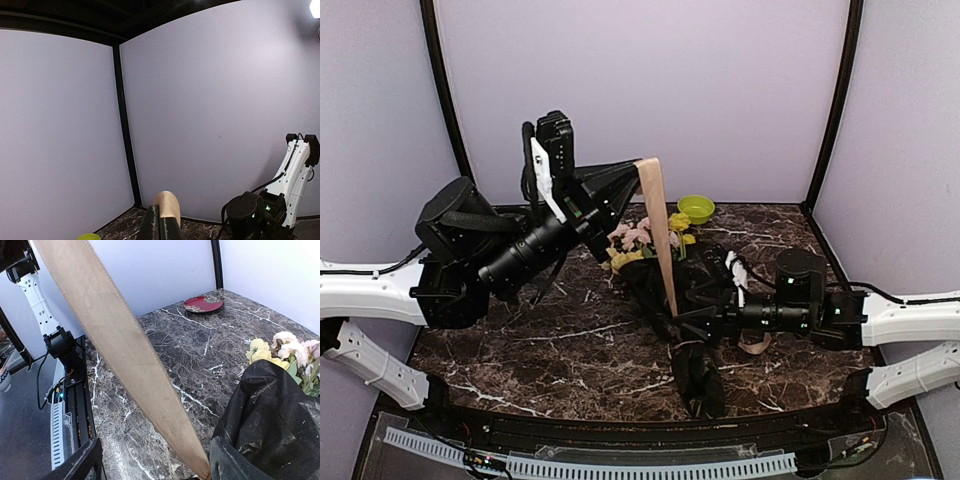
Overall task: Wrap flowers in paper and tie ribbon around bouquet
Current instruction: Adjust the half-tied ribbon on the folded bouquet.
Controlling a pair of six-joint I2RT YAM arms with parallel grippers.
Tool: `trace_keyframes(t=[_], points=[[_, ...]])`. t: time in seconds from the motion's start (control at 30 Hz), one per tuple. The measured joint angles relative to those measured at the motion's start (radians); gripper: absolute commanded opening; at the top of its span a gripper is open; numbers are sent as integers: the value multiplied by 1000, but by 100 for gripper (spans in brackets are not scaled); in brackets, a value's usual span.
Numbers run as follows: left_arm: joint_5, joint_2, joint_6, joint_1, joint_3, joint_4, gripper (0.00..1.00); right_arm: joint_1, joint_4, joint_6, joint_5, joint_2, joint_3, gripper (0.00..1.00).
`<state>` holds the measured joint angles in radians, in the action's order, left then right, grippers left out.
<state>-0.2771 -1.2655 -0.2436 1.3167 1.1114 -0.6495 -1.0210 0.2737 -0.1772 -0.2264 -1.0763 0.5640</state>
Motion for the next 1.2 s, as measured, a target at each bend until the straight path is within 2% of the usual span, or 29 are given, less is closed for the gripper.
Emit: trace_keyframes(t=[0.17, 0.23, 0.27, 0.37, 0.57, 0.7, 0.83, 1.0, 1.13, 1.2], points=[[65, 4, 2, 0, -2, 12, 0, 4, 4, 0, 0, 71, -17, 74], [92, 8, 4, 0, -2, 16, 0, 7, 22, 0, 0, 109, -34, 98], [108, 9, 6, 0, -2, 18, 0, 12, 30, 0, 21, 133, -40, 100], [143, 12, 12, 0, -2, 32, 0, 38, 33, 31, 28, 188, -37, 100], [198, 19, 23, 0, -15, 39, 0, 69, -50, 121, -116, 253, 42, 100], [231, 20, 29, 0, -15, 46, 0, 71, -115, 180, -159, 297, 46, 100], [256, 21, 36, 0, -15, 56, 0, 71, -132, 204, -129, 279, 46, 96], [273, 21, 45, 0, -15, 57, 0, 72, -110, 173, -106, 123, 54, 85], [281, 19, 47, 0, -14, 57, 0, 66, -79, 130, -136, -18, 61, 69], [281, 18, 47, 0, -14, 58, 0, 64, -64, 106, -160, -53, 61, 69]])
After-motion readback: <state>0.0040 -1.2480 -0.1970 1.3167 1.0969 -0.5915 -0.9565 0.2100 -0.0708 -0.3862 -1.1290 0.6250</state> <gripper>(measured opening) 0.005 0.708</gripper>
